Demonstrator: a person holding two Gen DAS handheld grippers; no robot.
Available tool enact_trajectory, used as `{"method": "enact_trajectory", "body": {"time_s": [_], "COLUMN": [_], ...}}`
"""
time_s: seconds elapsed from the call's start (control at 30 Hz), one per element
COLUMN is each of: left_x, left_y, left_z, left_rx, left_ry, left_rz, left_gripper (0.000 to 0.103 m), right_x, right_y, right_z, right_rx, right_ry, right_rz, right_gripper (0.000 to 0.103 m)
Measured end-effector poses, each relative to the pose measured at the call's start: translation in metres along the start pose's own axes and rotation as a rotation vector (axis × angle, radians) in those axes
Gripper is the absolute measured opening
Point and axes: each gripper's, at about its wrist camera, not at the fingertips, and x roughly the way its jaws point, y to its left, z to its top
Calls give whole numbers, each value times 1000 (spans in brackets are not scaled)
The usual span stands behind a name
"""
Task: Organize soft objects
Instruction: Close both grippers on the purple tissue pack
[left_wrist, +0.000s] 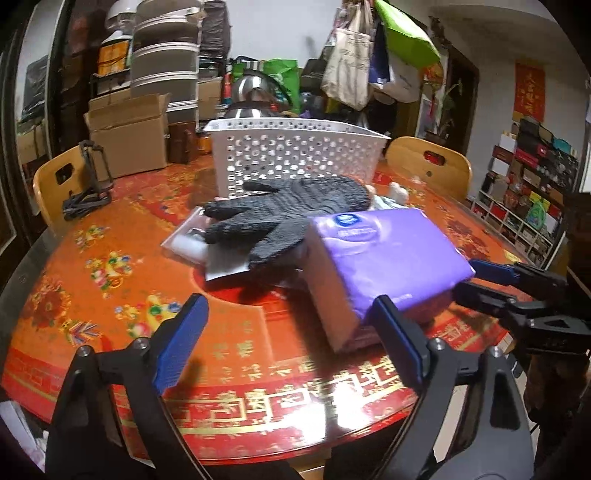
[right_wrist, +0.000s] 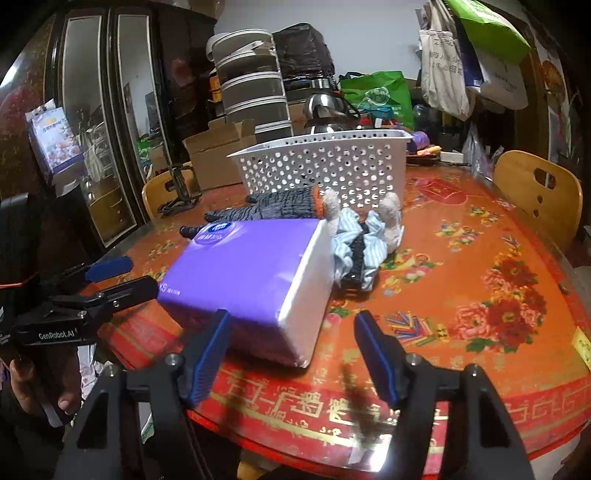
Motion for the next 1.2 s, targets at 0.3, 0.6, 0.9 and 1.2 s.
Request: {"method": "enact_trajectory", "body": {"time_s": [0.3, 0.6, 0.9, 1.2], "left_x": [4, 14, 27, 19], "left_y": [-12, -20, -24, -30], "left_z": [-1, -11, -12, -9], "left_rx": [17, 44, 78, 105], "left_ry": [-22, -7, -11, -51], "left_rz": [-40, -81, -156, -154], "left_gripper": [76, 74, 50, 47], "right_x": [5, 11, 18, 17], "right_y": [13, 19, 19, 32], "right_z": [-1, -4, -7, -8], "right_rx": [-49, -79, -116, -135], "right_ry": [-1, 12, 21, 38], "right_rz": [26, 30, 13, -35], "right_gripper": [56, 50, 44, 36]}}
